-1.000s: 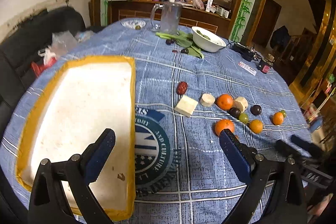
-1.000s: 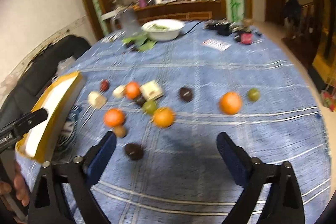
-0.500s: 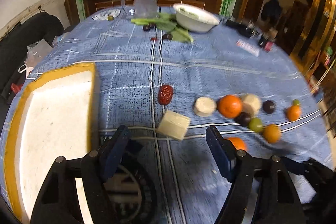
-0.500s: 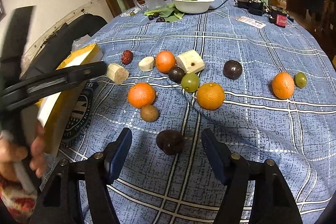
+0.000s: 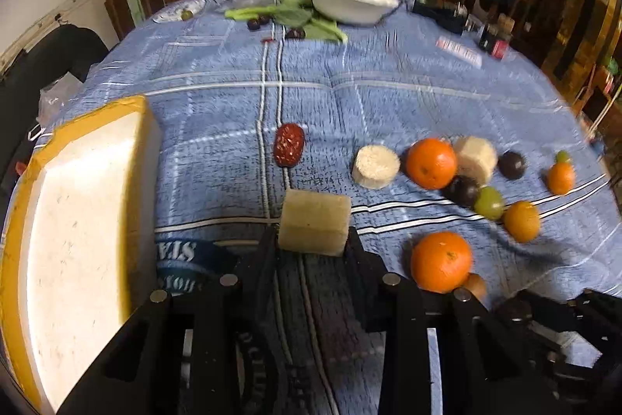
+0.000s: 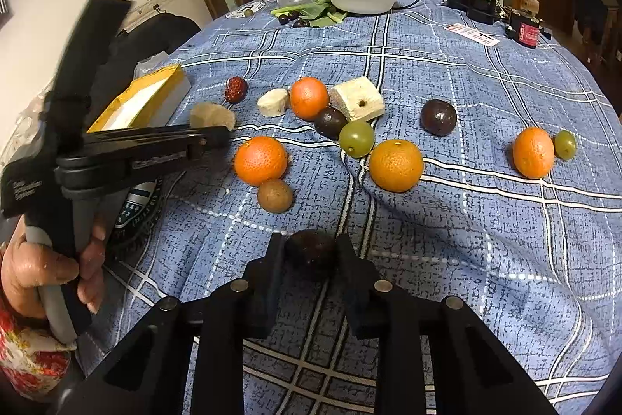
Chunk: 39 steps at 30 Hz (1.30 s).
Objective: Organize fruits
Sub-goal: 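Grasp an orange with the left tool while the right tool grasps another orange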
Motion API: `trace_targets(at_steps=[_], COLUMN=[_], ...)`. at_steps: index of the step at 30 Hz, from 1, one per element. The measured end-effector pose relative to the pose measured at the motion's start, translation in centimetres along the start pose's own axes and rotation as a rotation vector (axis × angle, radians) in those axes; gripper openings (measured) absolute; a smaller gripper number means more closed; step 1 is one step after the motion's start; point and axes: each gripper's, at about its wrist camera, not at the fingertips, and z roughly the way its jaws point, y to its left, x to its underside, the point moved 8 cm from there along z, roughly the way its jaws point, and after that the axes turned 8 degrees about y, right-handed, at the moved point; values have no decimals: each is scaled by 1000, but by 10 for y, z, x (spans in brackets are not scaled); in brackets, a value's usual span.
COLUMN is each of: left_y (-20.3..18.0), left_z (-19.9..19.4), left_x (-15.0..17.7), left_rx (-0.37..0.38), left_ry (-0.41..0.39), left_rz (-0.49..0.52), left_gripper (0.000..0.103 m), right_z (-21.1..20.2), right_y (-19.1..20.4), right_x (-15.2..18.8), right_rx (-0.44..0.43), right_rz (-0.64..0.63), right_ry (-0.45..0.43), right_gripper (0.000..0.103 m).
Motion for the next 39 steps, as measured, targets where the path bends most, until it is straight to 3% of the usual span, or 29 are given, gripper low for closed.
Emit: trace_targets(at_steps=[7, 11, 16, 20, 24, 27, 29, 30, 34, 39], left_y=[39, 91, 165, 200, 215, 217, 215, 214, 196, 147], left_z=[-74, -102, -111, -103, -101, -109, -115, -120, -135, -149], left_x=[20, 40, 73, 97, 110, 111, 111, 110, 101, 81], left_rx=[86, 9, -206, -188, -156, -134, -124, -116, -67, 5], left_ry=[-137, -184, -184, -146, -136, -155, -172, -187, -225, -260], left_rz=[-132, -220, -311, -384, -424, -442, -448, -450, -431, -333], left_gripper=[33, 33, 33, 33, 33, 37, 51, 52, 53, 60], right_z=[-27, -43, -35, -7, 29, 50, 53, 51, 25, -17], right_y=[28, 74, 167, 232, 270, 276, 271, 269, 252, 182], right_x=[0, -11, -25, -25, -14, -9, -7, -8, -11, -12], right_rx=[-57, -125, -273, -308, -242, -211, -212, -220, -228, -195], right_rz=[-27, -92, -213, -303, -381, -391, -369, -359, -326, -226], right_ry=[-42, -68, -43, 2, 50, 74, 81, 80, 20, -58], right_gripper=[28, 28, 28, 29, 29, 29, 31, 33, 52, 52])
